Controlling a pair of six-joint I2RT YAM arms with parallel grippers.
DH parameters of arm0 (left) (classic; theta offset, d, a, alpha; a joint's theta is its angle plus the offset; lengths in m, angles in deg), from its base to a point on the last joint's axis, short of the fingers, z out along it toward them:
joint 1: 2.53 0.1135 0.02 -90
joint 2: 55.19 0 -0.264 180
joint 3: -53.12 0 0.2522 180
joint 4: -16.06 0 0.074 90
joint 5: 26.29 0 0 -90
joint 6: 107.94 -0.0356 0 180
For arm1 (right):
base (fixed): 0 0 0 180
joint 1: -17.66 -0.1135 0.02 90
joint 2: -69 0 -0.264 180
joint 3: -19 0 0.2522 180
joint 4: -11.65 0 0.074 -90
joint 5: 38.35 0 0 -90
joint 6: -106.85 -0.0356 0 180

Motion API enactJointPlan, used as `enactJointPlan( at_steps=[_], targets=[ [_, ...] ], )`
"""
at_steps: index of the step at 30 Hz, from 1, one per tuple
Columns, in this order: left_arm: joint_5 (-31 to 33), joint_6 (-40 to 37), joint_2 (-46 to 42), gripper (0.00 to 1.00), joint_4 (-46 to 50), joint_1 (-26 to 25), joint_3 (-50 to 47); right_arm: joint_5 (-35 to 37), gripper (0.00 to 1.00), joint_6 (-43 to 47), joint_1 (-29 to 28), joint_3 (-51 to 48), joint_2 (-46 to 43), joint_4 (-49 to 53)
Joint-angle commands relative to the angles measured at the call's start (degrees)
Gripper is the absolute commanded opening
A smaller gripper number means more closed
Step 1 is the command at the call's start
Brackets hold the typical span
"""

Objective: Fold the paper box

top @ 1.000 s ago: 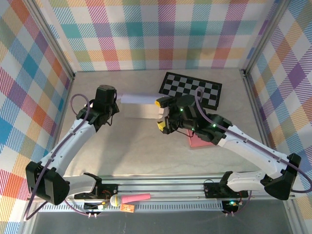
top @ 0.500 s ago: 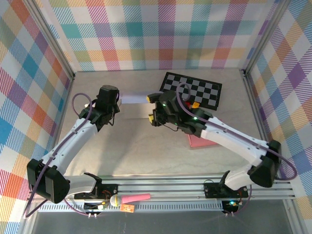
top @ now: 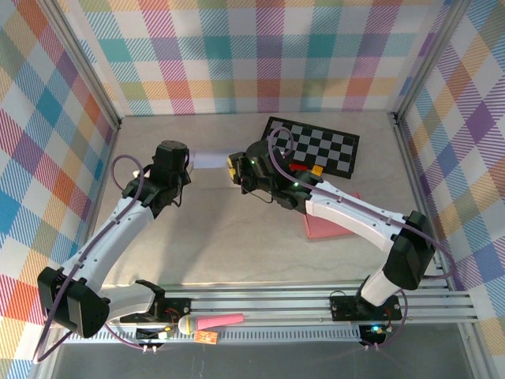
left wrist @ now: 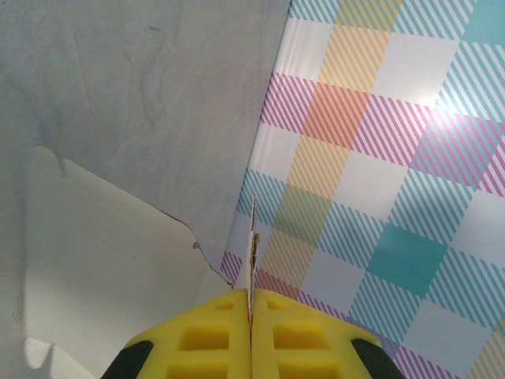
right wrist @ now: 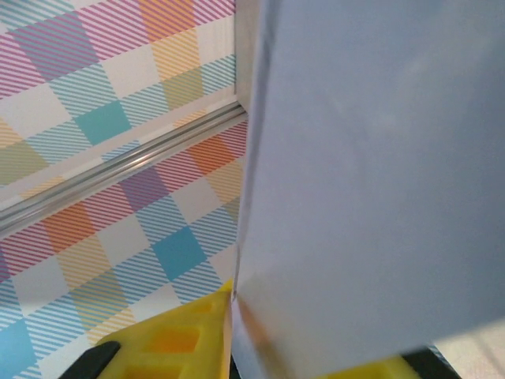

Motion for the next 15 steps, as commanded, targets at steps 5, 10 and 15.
enactJointPlan(
  at_steps=[5, 10, 15],
  targets=[
    [0.4, 13.6, -1.3, 0.00, 1.1, -1.0, -0.8, -1.3, 0.20, 1.3, 0.4, 3.4, 0.5, -2.1],
    [0.5, 13.6, -1.3, 0.00, 1.3, -1.3, -0.8, -1.3, 0.21, 2.5, 0.3, 4.5, -0.1, -0.9],
    [0.8, 13.7, -1.0, 0.00, 1.1, -1.9, -0.5, -1.9, 0.13, 2.4, 0.4, 4.5, 0.7, -0.2]
  ],
)
